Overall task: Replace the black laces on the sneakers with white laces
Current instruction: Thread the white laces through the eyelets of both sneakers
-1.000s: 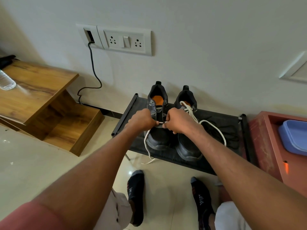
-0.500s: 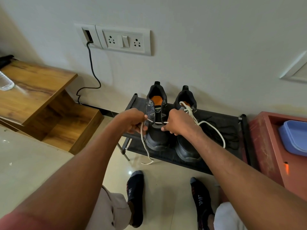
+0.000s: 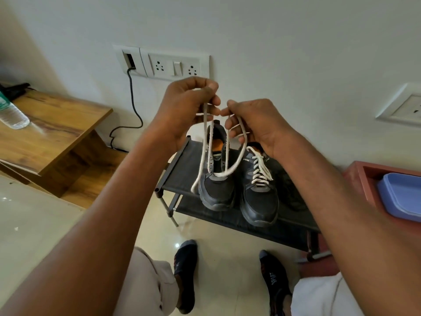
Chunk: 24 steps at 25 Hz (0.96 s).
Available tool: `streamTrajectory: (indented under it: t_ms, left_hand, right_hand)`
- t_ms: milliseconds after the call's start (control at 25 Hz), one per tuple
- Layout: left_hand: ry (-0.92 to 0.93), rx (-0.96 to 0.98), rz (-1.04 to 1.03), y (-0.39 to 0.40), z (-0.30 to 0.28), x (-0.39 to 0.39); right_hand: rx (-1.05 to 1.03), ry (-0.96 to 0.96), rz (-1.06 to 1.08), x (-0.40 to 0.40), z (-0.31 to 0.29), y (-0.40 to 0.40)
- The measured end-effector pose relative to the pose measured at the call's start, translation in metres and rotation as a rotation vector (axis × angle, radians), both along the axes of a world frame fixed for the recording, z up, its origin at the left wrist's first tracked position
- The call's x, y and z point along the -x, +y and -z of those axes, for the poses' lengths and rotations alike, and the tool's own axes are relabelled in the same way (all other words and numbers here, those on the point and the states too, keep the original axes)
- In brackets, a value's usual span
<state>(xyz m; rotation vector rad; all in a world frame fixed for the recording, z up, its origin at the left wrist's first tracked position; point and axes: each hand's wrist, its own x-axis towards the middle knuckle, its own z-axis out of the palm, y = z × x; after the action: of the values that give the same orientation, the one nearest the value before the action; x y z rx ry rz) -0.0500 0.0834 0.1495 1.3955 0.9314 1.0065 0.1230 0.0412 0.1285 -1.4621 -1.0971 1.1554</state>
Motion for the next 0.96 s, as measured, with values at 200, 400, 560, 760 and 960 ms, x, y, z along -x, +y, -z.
streamTrajectory:
  t_ms: [200, 400, 560, 760, 960]
  left_hand:
    - [-0.008, -0.204, -0.036, -0.01, -0.036, -0.002]
    - [0.015, -0.375, -0.066, -0.014, -0.064, -0.006]
    - [-0.014, -0.454, -0.044, -0.014, -0.074, -0.006]
    - [-0.124, -0.487, 0.03, -0.009, -0.077, -0.006]
    - [0.009, -0.575, -0.236, -0.005, -0.043, -0.007]
  right_hand:
    - [-0.238, -0.082, 0.06, 0.014, -0.049, -0.014]
    - [-0.341, -0.127, 0.165, 0.02, -0.077, -0.02]
    - [-0.349, -0.068, 0.21, 0.016, -0.088, -0.023]
    - [-0.384, 0.03, 0.14, 0.013, -0.085, -0.022]
    - [-0.396, 0.162, 0.128, 0.004, -0.071, -0.015]
